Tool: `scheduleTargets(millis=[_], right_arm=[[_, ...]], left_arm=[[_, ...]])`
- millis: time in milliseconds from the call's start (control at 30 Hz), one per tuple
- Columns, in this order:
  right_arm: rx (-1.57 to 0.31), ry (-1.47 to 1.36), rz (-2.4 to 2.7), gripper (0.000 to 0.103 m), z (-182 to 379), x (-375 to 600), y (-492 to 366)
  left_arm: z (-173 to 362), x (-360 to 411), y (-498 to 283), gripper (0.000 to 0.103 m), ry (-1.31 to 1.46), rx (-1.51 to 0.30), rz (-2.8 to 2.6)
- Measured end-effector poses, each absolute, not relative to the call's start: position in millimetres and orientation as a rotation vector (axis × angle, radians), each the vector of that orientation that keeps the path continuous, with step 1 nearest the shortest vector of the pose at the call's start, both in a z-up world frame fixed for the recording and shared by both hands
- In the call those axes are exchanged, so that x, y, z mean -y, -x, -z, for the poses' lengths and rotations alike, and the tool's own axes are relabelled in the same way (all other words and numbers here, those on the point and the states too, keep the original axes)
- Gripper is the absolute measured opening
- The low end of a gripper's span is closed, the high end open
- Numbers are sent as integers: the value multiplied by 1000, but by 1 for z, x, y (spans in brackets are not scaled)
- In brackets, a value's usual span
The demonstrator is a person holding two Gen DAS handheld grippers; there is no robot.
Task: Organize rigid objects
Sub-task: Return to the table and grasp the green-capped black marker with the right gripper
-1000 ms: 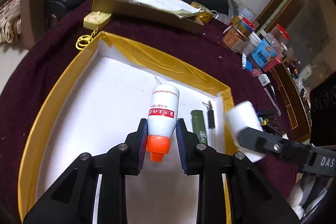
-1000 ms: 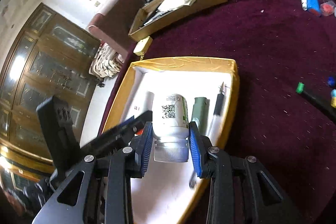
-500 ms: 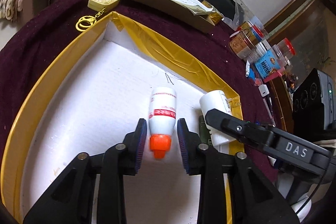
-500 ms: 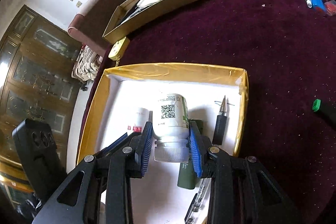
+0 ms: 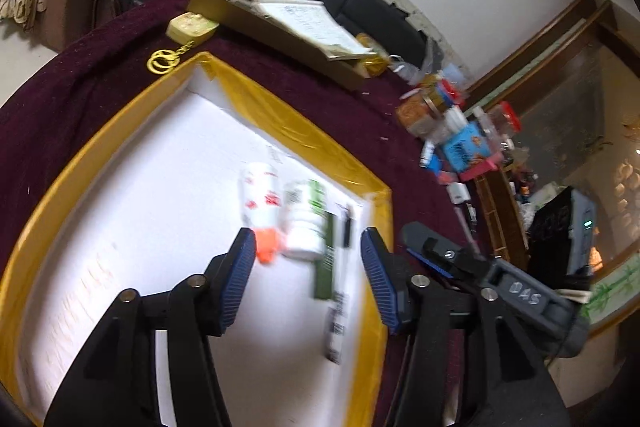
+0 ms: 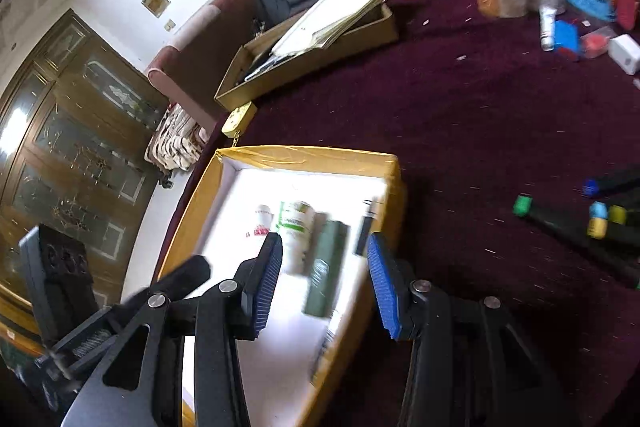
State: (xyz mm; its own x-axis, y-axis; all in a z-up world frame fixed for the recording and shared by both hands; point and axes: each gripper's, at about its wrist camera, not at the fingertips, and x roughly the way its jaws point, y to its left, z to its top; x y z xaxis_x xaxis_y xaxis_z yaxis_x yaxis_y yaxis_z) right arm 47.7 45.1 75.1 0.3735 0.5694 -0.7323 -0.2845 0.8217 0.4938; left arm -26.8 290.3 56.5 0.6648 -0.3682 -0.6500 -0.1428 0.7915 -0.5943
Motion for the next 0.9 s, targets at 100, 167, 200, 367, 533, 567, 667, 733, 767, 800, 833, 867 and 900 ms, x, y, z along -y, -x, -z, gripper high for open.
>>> scheduleTargets(millis=[100, 167, 200, 367, 533, 567, 667, 733, 767, 800, 833, 867, 900], right_arm=[[-1032, -310, -546, 40, -78, -20, -37], [-1012, -302, -526, 40, -78, 2, -30], [-1002, -292, -511, 40, -78, 11, -28], [-959, -231, -370, 40, -74, 75, -22], [-971, -269, -280, 40, -61, 123, -26], [-972, -264, -278, 39, -60, 126, -27], [-974, -205, -284, 39, -56, 125, -33], [-973, -154, -291, 39, -55, 116, -37], [-974, -135, -296, 39, -54, 112, -40], [-976, -118, -301, 39, -53, 108, -41], [-980, -105, -307, 39, -50, 106, -41], [-992, -90, -320, 39, -47, 102, -44], [-1002, -79, -325, 39, -45, 99, -46]], left_arm=[[-71, -267, 41, 57, 653, -828, 184], [-80, -250, 50, 61, 640, -826, 216], [-84, -238, 56, 63, 633, -824, 239], [-91, -182, 89, 71, 581, -824, 352], [-72, -133, 107, 71, 517, -867, 401], [-69, -126, 109, 71, 502, -874, 400], [-58, -114, 111, 71, 471, -908, 396], [-52, -112, 110, 71, 479, -929, 388], [-50, -112, 110, 71, 485, -934, 381], [-49, -112, 110, 71, 488, -935, 373], [-49, -113, 111, 71, 489, -933, 366], [-49, -114, 112, 71, 488, -930, 359], [-48, -115, 114, 71, 489, -928, 354]])
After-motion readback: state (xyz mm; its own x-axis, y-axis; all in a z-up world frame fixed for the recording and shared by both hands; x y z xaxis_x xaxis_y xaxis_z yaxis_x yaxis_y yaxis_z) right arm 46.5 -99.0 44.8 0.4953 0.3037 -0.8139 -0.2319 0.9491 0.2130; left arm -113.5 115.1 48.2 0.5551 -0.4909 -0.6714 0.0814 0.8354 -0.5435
